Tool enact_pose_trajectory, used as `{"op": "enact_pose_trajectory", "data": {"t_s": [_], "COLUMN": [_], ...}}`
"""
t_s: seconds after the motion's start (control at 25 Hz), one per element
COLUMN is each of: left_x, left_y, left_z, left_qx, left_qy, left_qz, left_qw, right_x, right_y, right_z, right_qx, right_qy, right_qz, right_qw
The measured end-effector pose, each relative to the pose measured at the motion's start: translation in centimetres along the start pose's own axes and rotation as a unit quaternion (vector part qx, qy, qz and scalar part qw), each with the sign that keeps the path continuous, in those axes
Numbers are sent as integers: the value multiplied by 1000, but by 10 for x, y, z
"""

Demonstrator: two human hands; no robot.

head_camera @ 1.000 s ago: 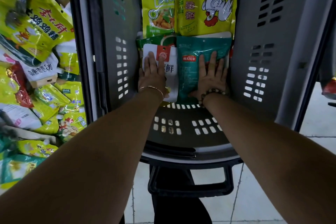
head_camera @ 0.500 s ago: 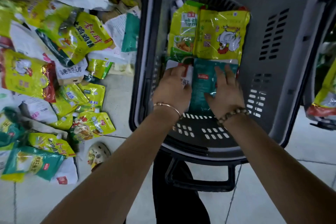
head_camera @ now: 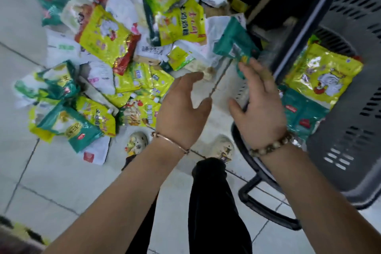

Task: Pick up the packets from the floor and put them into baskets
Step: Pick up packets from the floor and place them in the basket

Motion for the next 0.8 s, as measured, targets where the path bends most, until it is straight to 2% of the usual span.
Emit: {"op": "enact_pose_trajectory", "data": {"t_s": [0.16, 0.28, 0.48, 0.64, 0.8], "left_x": [-63, -87, -77, -51, -22], "left_y": [1, 5, 8, -13, -41], "left_z": [74, 146, 267, 356, 410], "left_qx": [-51, -125, -226, -275, -251], "left_qy": [-13, 12, 11, -26, 2], "left_qz": [-58, -102, -92, -37, -30], "left_qw": [997, 987, 970, 960, 968], "right_x": [84, 158, 294, 389, 457], "right_y": [-8, -7, 3, -1, -12], "right_z": [39, 46, 28, -12, -54], "right_qx": [18, 16, 28, 172, 297], "right_qy": [41, 80, 145, 74, 8], "right_qz": [146, 225, 323, 344, 324], "right_qw": [988, 971, 935, 920, 898]}}
Point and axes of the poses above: each hand's wrist, its own y-axis away from the middle knuckle, its own x-axis out of the palm, z = x × y, the point moved 6 cm from there along -y, towards the middle knuckle, and after that the axes turned 2 degrees about x, right-handed, at the moved point
